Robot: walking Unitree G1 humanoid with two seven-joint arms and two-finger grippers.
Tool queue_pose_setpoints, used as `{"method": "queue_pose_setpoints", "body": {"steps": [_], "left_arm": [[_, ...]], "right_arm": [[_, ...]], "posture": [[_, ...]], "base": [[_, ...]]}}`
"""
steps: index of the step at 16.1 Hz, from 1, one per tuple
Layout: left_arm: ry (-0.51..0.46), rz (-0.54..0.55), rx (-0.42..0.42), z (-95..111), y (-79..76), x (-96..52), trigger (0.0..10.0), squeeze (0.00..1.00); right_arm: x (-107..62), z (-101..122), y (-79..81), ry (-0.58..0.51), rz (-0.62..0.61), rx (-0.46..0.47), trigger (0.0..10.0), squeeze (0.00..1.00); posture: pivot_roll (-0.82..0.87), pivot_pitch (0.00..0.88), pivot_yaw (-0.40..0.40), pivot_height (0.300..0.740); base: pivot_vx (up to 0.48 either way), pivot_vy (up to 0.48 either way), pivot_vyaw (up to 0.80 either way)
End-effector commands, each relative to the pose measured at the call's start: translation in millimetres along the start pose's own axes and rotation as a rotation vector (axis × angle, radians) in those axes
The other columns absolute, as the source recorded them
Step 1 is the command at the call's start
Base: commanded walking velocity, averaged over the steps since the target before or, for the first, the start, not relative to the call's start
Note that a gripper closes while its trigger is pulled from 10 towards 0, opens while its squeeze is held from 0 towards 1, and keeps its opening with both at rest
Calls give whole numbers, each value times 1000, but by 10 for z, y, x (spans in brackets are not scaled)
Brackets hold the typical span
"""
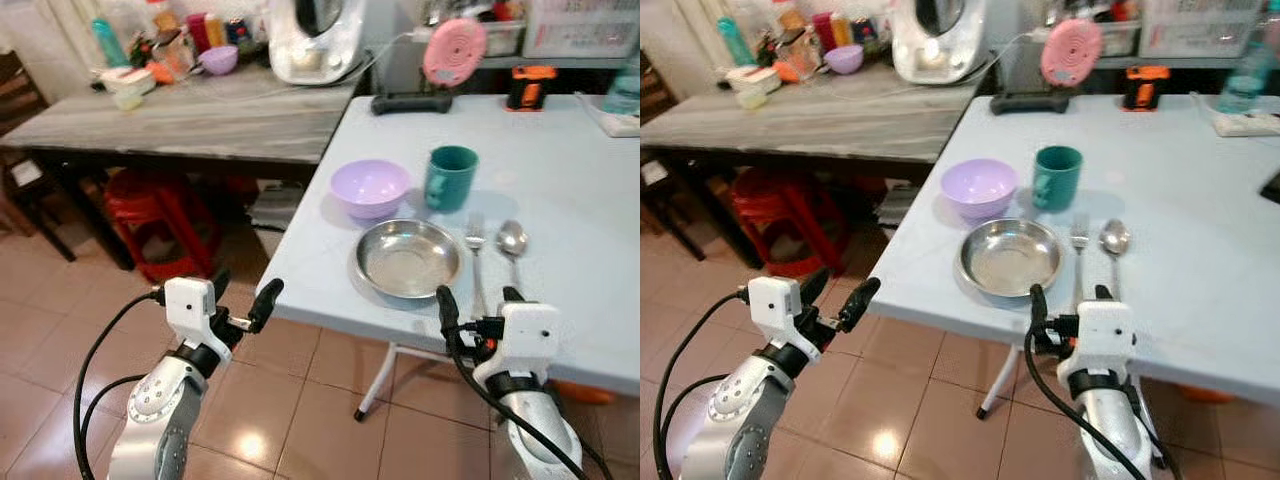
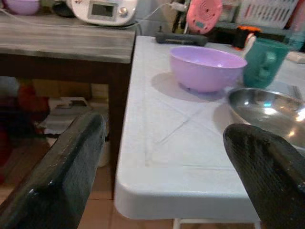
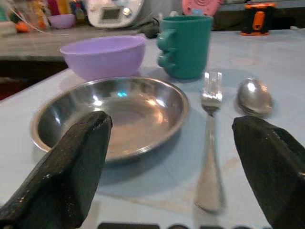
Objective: Setting the table
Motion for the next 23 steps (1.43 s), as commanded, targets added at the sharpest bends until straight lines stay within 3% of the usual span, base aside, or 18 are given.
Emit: {"method": "queue_pose_setpoints", "body": {"steps": [1,8,12,16,23], "left_arm": [[-4,-8,8,31,11,-5,10000,0],[3,-5,3,16,7,-21,10000,0],[1,16,8,5,45,-55,10000,0],[38,-120,14,-112,-19,-229,10000,0],[77,-252,42,-161,-42,-311,10000,0]], "right_arm": [[-15,31,31,-12,7,9,10000,0],[-10,21,36,-8,14,7,10000,0],[-15,23,29,-8,15,7,10000,0],[-36,34,21,-9,26,-3,10000,0],[14,-10,2,32,92,23,10000,0]], "posture": [[-90,24,126,740],[-85,27,119,740],[-84,29,119,740],[-88,32,119,740],[-98,39,114,740]], "base": [[334,0,0],[332,0,0],[0,0,0],[0,0,0],[0,0,0]]}}
Point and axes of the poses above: a point about 5 cm out from each wrist's last joint towards the gripper, its own x axis pointing out of the wrist towards the gripper, its own z axis along the axis of the wrist's last joint, y = z × x, the point moved 4 cm from there along x, pointing out of the wrist towards the gripper, and after that the axes turned 4 degrees about x, right-handed, at the moved point
